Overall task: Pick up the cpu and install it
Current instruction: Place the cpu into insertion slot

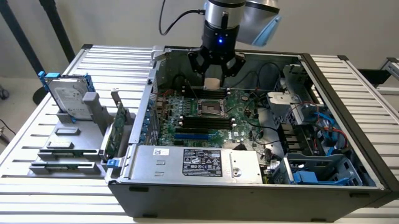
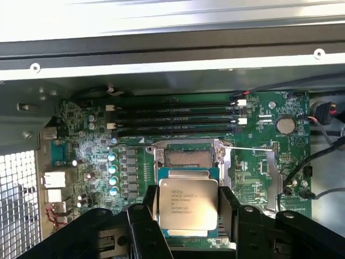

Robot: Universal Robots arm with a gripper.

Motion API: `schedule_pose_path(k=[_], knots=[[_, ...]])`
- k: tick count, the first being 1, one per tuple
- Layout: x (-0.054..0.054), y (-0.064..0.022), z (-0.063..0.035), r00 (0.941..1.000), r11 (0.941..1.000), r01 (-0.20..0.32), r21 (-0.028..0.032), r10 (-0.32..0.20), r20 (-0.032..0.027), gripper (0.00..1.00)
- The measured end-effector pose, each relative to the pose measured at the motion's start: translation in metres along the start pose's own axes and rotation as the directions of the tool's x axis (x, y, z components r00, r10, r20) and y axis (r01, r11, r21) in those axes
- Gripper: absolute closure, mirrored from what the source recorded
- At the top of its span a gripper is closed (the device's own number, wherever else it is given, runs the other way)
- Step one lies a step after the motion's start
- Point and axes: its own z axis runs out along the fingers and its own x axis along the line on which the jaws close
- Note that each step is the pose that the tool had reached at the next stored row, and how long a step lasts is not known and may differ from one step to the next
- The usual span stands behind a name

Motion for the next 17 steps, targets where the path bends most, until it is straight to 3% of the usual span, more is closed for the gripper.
schedule_pose_path(k=[4,8,13,17], knots=[[0.0,0.0,0.0,0.9974,0.9974,-0.072,-0.002,0.072,0.0043,0.45],[0.0,0.0,0.0,0.9896,0.9896,-0.144,-0.0044,0.144,0.0084,0.45],[0.0,0.0,0.0,0.9723,0.9724,-0.233,-0.0078,0.233,0.0133,0.45],[0.0,0.0,0.0,0.9527,0.9528,-0.303,-0.0108,0.304,0.017,0.45]])
